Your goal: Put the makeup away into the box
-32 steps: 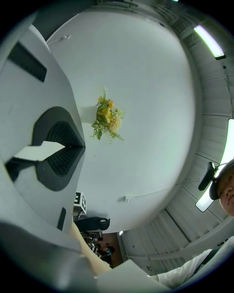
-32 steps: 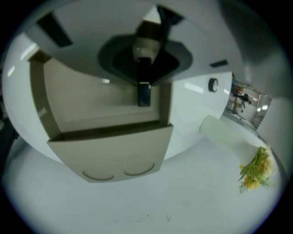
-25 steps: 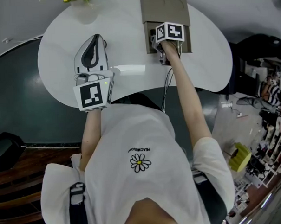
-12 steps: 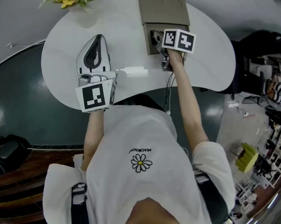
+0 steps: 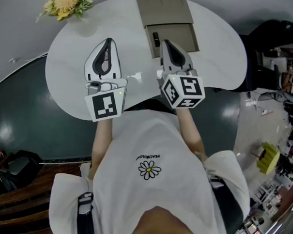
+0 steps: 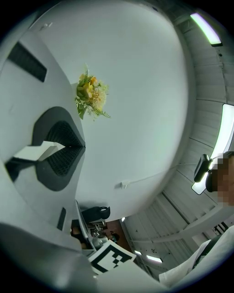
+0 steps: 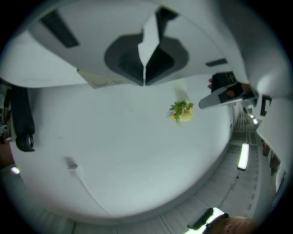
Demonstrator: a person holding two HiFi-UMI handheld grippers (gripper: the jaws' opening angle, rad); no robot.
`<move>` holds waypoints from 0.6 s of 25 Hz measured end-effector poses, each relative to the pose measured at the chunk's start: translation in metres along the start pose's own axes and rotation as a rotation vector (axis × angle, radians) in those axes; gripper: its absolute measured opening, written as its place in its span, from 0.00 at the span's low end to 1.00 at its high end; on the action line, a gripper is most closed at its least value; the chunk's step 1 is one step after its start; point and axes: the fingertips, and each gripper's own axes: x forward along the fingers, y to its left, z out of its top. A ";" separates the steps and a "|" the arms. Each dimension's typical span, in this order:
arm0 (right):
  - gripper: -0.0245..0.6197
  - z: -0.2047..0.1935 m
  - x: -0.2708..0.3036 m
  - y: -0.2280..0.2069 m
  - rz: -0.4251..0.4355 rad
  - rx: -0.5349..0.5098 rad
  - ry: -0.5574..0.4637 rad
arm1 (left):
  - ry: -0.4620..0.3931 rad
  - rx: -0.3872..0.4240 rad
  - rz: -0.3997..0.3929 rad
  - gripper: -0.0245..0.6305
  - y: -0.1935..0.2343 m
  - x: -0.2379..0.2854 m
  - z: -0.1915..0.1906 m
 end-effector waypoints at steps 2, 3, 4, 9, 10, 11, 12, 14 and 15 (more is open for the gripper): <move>0.09 0.006 -0.007 0.004 0.012 -0.013 -0.035 | -0.004 0.003 0.005 0.07 0.001 0.000 0.001; 0.09 0.008 -0.008 0.005 0.018 -0.012 -0.044 | -0.005 0.004 0.009 0.07 0.003 0.000 0.002; 0.09 0.009 -0.007 0.005 0.021 -0.010 -0.049 | -0.005 0.004 0.014 0.07 0.005 0.000 0.002; 0.09 0.010 0.004 0.019 0.081 -0.024 -0.034 | -0.003 0.007 0.047 0.07 0.015 -0.004 0.003; 0.09 0.010 0.009 0.027 0.109 -0.029 -0.025 | -0.004 0.009 0.055 0.07 0.019 -0.007 0.003; 0.09 0.009 0.013 0.036 0.141 -0.032 -0.016 | -0.005 0.009 0.066 0.07 0.022 -0.010 0.003; 0.09 0.007 0.019 0.046 0.175 -0.037 -0.006 | -0.006 0.010 0.079 0.07 0.026 -0.013 0.003; 0.09 0.002 0.029 0.066 0.243 -0.065 0.018 | -0.004 0.009 0.111 0.07 0.033 -0.020 0.001; 0.10 -0.002 0.034 0.076 0.276 -0.088 0.033 | -0.001 0.009 0.126 0.07 0.037 -0.023 -0.002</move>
